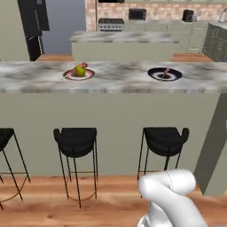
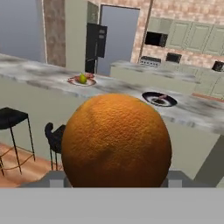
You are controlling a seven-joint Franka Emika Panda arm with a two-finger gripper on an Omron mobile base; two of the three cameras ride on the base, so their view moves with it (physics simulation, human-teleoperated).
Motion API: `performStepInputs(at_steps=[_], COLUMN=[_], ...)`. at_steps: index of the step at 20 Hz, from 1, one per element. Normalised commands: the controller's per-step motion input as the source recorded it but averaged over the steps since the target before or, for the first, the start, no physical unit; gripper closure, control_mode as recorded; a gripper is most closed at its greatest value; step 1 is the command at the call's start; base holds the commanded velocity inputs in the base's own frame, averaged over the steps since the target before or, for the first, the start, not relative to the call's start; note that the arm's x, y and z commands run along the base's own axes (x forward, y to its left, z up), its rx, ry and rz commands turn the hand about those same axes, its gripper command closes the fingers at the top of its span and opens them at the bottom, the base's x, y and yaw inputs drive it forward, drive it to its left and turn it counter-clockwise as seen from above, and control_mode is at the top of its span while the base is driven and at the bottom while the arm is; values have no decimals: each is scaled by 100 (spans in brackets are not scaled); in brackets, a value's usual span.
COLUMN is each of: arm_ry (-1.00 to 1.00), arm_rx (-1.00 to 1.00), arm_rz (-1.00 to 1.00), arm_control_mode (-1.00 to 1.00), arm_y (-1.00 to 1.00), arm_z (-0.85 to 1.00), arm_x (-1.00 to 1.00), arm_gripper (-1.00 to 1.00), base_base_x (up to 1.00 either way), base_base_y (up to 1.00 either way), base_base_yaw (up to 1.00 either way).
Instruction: Pick up the pear and orange from the fridge and place one fruit on each plate on the dining counter.
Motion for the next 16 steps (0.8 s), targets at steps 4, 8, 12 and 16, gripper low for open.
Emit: performStepInputs(at_steps=[4,8,12,16], arm_ry=[0,0,0,0], arm_rx=[0,0,0,0], arm_rz=[0,0,0,0], arm_control_mode=[100,100,100,100], arm_y=[0,0,0,0], arm_z=[0,0,0,0], arm_x=[0,0,0,0], arm_gripper=[100,100,100,100], base_base_x=[83,87,94,94], base_base_y=[22,19,29,60], base_base_yaw=[-55,-52,-45,-26])
